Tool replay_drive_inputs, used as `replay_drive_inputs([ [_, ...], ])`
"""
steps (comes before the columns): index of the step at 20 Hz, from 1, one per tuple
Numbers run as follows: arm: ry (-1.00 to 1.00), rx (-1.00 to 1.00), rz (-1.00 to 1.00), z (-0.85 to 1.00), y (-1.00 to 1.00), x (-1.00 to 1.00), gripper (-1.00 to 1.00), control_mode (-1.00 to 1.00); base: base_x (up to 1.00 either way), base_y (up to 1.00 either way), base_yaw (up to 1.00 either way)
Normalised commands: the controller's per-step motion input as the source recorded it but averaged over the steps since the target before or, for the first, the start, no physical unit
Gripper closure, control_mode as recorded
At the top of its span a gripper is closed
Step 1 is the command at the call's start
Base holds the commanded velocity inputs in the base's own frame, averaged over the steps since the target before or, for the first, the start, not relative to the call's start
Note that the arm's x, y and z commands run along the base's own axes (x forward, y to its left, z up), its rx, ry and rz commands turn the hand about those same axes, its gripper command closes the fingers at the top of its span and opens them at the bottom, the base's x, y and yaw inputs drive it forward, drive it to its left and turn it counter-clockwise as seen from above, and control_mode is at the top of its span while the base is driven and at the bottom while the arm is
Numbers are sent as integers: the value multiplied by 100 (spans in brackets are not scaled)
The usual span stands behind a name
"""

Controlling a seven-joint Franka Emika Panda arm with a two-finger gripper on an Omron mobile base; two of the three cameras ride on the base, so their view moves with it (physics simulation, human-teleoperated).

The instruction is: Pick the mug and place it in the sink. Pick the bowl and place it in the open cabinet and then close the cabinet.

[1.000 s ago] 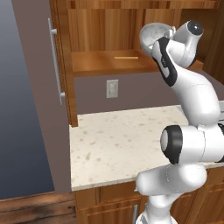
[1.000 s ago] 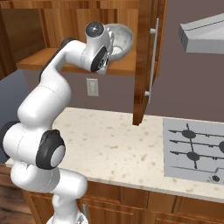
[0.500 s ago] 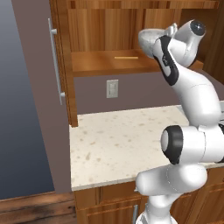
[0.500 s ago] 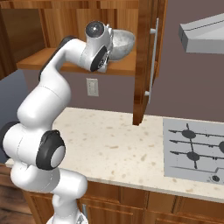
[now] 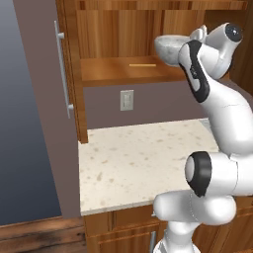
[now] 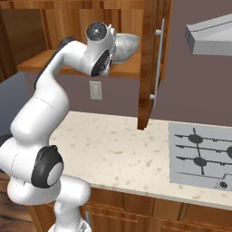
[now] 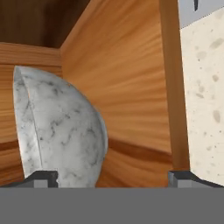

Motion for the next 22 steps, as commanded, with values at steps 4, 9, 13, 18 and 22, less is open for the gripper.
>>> replay_drive_inputs([
  [4,1,0,0,6,0,-75,-100,-100,0,0,0],
  [9,0,0,0,18,0,-76,-100,-100,0,0,0],
  [13,0,0,0,6,0,-79,-100,-100,0,0,0],
  [18,0,6,0,-1,0,-97,-100,-100,0,0,0],
  [22,-6,2,0,0,1,-98,-100,-100,0,0,0],
])
